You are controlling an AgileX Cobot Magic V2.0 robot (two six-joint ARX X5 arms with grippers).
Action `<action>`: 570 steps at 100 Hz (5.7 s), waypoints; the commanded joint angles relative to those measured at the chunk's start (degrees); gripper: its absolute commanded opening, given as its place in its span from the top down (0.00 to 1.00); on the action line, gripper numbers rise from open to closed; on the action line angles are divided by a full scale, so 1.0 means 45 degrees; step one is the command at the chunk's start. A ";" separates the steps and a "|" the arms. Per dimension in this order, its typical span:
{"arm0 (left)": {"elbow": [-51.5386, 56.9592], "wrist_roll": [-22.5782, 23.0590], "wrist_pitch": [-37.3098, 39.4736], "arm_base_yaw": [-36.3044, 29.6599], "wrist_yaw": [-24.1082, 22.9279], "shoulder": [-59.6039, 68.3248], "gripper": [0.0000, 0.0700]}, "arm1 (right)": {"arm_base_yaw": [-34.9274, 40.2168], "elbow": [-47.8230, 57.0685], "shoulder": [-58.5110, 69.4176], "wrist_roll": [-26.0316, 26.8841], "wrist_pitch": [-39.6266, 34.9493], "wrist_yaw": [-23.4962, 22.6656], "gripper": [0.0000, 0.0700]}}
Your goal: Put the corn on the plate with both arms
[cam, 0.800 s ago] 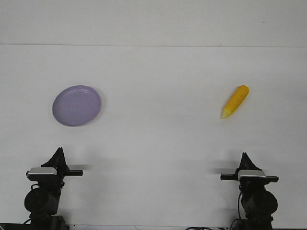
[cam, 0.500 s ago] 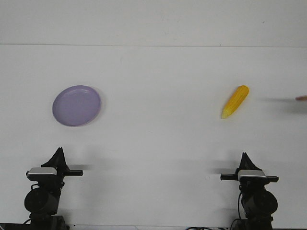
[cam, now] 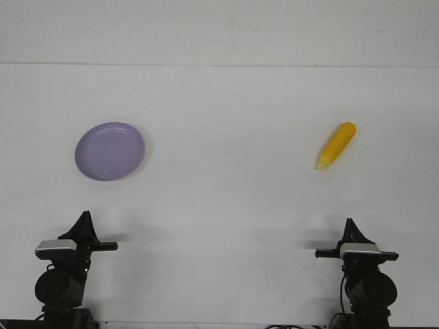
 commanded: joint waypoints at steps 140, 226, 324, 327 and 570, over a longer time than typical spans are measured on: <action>1.5314 -0.1418 -0.5581 0.3575 0.3230 2.2100 0.34 | 0.0000 -0.0044 -0.0024 0.0194 0.0155 -0.0005 0.98; 1.5310 -0.1506 -0.4269 0.3434 0.3191 2.3003 0.96 | 0.0000 -0.0044 -0.0024 0.0194 0.0151 -0.0005 0.98; 1.4518 -0.1768 -0.7300 0.0733 0.6460 1.5242 0.99 | 0.0000 -0.0044 -0.0024 0.0194 0.0151 -0.0005 0.98; 1.4270 -0.1831 -0.7392 0.0311 0.6460 1.4926 0.99 | 0.0000 -0.0044 -0.0024 0.0194 0.0155 -0.0005 0.98; 0.7922 -0.2953 -0.6543 -0.5999 0.2084 0.4911 0.28 | 0.0000 0.7645 0.5421 0.4352 -0.2642 -0.0194 0.25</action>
